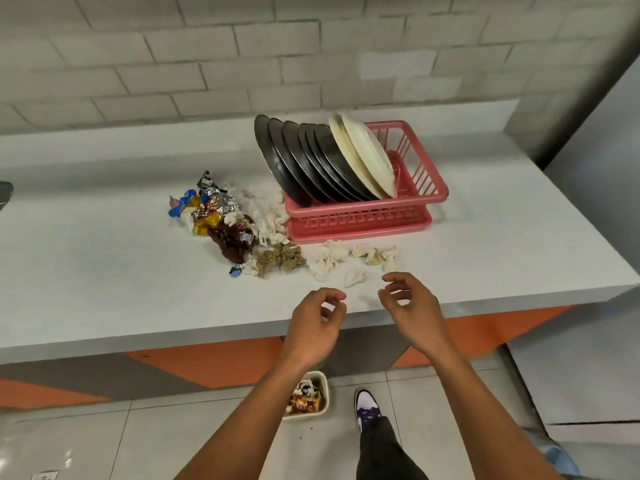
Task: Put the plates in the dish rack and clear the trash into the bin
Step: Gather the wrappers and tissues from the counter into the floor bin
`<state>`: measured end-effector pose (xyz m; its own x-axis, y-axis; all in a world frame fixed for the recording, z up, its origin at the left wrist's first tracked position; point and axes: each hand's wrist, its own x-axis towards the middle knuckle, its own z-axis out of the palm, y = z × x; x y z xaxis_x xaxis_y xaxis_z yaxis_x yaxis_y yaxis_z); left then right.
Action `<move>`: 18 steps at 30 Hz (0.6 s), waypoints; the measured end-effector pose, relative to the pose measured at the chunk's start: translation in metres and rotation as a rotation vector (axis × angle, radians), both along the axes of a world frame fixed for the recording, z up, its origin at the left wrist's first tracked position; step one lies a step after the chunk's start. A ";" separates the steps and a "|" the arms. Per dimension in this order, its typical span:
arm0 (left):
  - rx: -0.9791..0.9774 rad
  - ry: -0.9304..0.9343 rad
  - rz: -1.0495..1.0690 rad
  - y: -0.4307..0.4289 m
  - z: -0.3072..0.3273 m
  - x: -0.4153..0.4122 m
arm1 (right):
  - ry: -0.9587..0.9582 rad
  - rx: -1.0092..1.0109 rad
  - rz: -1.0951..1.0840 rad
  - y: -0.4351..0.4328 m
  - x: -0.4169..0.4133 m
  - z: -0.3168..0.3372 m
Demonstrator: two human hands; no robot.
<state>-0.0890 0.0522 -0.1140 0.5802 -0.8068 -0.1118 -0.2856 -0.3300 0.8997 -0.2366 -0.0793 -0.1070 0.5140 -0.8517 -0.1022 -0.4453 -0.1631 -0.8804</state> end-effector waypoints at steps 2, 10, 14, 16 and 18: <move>0.056 -0.071 -0.020 -0.022 -0.008 0.001 | 0.096 -0.046 0.003 -0.033 0.000 -0.006; 0.311 -0.324 -0.015 -0.095 -0.035 0.004 | 0.392 -0.128 0.197 -0.119 0.024 -0.024; 0.345 -0.373 0.028 -0.112 -0.042 0.002 | 0.439 -0.134 0.275 -0.136 0.039 -0.031; 0.356 -0.391 0.050 -0.118 -0.043 0.000 | 0.461 -0.128 0.321 -0.143 0.044 -0.033; 0.361 -0.415 0.067 -0.121 -0.043 -0.002 | 0.472 -0.135 0.351 -0.147 0.047 -0.036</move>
<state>-0.0908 -0.0692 -0.1572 0.6835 -0.7192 -0.1253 -0.5600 -0.6266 0.5421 -0.1895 -0.2263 -0.1427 0.6920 -0.6608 -0.2907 -0.6825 -0.4678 -0.5616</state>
